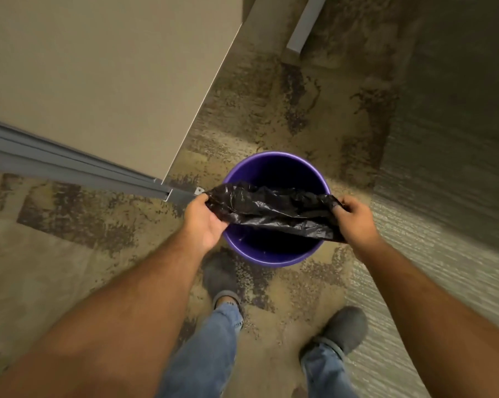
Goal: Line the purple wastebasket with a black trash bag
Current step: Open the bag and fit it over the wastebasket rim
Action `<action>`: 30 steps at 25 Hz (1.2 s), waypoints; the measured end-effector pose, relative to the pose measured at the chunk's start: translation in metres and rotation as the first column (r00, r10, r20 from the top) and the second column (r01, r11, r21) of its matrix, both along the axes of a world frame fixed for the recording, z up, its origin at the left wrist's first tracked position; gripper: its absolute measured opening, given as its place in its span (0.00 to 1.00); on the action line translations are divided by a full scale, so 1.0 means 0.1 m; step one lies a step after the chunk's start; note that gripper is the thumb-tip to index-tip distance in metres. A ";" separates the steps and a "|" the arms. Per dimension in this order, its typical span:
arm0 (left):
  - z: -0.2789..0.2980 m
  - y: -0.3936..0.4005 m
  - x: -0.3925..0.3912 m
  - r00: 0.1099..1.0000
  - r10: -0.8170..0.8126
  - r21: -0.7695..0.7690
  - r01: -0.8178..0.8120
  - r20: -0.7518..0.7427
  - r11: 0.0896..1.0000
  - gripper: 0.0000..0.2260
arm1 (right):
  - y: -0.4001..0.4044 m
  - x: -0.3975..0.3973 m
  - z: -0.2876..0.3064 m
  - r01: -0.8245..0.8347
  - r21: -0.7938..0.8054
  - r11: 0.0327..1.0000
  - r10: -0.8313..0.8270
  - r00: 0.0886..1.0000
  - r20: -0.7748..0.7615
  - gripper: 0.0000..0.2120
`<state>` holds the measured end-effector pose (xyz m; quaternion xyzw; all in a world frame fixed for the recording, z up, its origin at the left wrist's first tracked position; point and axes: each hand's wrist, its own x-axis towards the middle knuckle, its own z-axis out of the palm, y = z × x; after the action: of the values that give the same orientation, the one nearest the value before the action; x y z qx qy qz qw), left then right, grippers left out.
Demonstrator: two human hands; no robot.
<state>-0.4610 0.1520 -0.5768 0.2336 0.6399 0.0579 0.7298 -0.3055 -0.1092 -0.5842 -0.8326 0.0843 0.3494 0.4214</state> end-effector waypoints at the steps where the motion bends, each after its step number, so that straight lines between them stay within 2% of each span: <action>1: -0.02 0.04 0.03 1.000 -0.001 -0.027 0.001 0.011 1.000 0.20 | 0.01 0.02 -0.02 0.070 0.009 0.997 -0.070 0.996 -0.054 0.12; 3: -0.04 0.11 0.09 0.996 -0.092 -0.033 0.092 -0.015 0.995 0.18 | 0.03 0.09 -0.02 0.179 0.012 0.984 -0.176 0.976 -0.131 0.14; 5: -0.05 0.18 0.11 0.960 -0.273 0.011 0.274 -0.059 0.962 0.14 | 0.05 0.20 -0.02 0.264 0.014 0.965 -0.257 0.951 -0.174 0.13; 7: -0.08 0.26 0.10 0.901 -0.427 0.066 0.431 -0.073 0.900 0.10 | 0.10 0.33 -0.06 0.409 0.029 0.912 -0.392 0.889 -0.237 0.14; 9: -0.13 0.32 0.08 0.824 -0.565 0.075 0.567 -0.046 0.820 0.09 | 0.12 0.44 -0.12 0.541 0.114 0.833 -0.482 0.812 -0.328 0.18; 11: -0.19 0.36 0.10 0.718 -0.694 0.109 0.695 -0.055 0.710 0.08 | 0.09 0.51 -0.17 0.543 0.228 0.808 -0.422 0.804 -0.420 0.24; 12: -0.21 0.38 0.13 0.687 -0.722 0.136 0.726 -0.082 0.674 0.07 | 0.08 0.54 -0.21 0.494 0.293 0.818 -0.341 0.829 -0.444 0.23; 13: -0.23 0.40 0.18 0.689 -0.715 0.165 0.724 -0.122 0.670 0.07 | 0.06 0.56 -0.24 0.424 0.348 0.836 -0.250 0.859 -0.447 0.20; 14: -0.22 0.42 0.25 0.732 -0.664 0.188 0.682 -0.155 0.707 0.07 | 0.04 0.60 -0.27 0.345 0.381 0.858 -0.168 0.889 -0.426 0.18; 16: -0.28 0.48 0.44 0.854 -0.486 0.195 0.517 -0.184 0.834 0.10 | 0.05 0.70 -0.37 0.189 0.421 0.887 -0.017 0.924 -0.381 0.22; 18: -0.45 0.57 0.65 0.927 -0.318 0.140 0.348 -0.199 0.927 0.13 | 0.13 0.80 -0.42 0.107 0.395 0.913 0.046 0.932 -0.359 0.20; 20: -0.65 0.67 0.78 0.944 -0.238 0.062 0.258 -0.229 0.964 0.17 | 0.25 0.89 -0.45 0.119 0.309 0.944 -0.012 0.946 -0.325 0.12; 22: -0.85 0.72 0.81 0.921 -0.239 0.026 0.259 -0.309 0.965 0.20 | 0.36 0.95 -0.52 0.211 0.195 0.958 -0.152 0.947 -0.282 0.06; 26: -1.02 0.74 0.72 0.868 -0.268 0.013 0.301 -0.419 0.954 0.15 | 0.50 0.95 -0.68 0.376 -0.008 0.927 -0.362 0.887 -0.288 0.16; 27: -1.04 0.74 0.69 0.861 -0.276 0.001 0.306 -0.427 0.952 0.15 | 0.51 0.93 -0.69 0.387 -0.042 0.921 -0.381 0.875 -0.300 0.16; 30: -1.03 0.70 0.59 0.824 -0.269 0.019 0.321 -0.498 0.947 0.11 | 0.54 0.90 -0.71 0.378 -0.112 0.919 -0.394 0.871 -0.294 0.08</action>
<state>-0.4024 0.2224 -0.6799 0.3735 0.7558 -0.0843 0.5311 -0.2157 -0.0548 -0.6555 -0.7440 0.3228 0.3825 0.4426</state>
